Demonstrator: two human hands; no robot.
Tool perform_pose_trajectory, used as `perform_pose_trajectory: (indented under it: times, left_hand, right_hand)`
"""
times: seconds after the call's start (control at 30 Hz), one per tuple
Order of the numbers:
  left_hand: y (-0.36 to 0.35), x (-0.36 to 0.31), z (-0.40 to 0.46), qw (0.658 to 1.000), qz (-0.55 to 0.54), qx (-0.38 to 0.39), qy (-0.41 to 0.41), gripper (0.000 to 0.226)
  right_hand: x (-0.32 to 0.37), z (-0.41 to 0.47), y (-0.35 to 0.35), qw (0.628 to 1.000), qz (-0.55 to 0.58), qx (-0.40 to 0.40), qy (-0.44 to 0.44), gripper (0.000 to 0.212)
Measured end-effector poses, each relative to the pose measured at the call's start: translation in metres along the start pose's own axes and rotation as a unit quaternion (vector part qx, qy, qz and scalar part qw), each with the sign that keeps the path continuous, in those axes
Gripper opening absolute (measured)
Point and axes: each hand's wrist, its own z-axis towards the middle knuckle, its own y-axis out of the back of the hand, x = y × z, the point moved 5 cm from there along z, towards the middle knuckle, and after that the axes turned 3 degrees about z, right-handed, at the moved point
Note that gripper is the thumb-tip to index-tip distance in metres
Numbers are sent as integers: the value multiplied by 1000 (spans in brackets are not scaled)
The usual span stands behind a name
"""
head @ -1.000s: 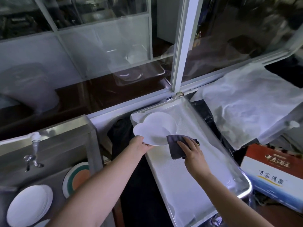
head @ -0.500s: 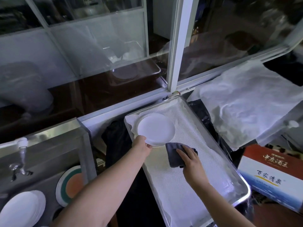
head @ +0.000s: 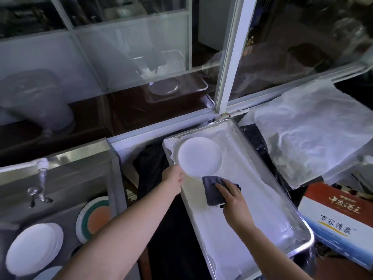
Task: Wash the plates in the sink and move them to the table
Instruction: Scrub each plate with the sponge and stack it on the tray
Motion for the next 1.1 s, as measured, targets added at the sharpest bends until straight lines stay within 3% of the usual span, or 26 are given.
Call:
perform_pose_trajectory:
  times: [0.13, 0.37, 0.53, 0.67, 0.77, 0.93, 1.03, 1.1]
  left_hand:
    - [40, 0, -10, 998, -4, 56, -7, 12]
    - [172, -1, 1, 998, 27, 52, -25, 14]
    - [317, 3, 11, 990, 114, -1, -78, 23]
    - [451, 13, 26, 963, 244, -46, -103, 21]
    - [543, 33, 42, 936, 336, -56, -85, 20]
    - [665, 68, 71, 895, 430, -103, -55, 27]
    - [719, 97, 100, 901, 415, -125, -30, 31]
    - [746, 112, 121, 903, 406, -140, 11, 20]
  right_hand:
    - [42, 9, -16, 999, 4, 1, 43, 76]
    - [161, 15, -78, 992, -14, 51, 115, 58]
    - [255, 5, -168, 977, -74, 136, 146, 67]
    - [335, -16, -249, 955, -136, 194, 176, 77]
    - [388, -31, -308, 934, -149, 233, 227, 74]
    - [434, -58, -401, 891, -175, 363, 210, 63]
    - [435, -71, -452, 866, -198, 408, 209, 61]
    - [435, -73, -476, 863, -216, 404, 213, 69]
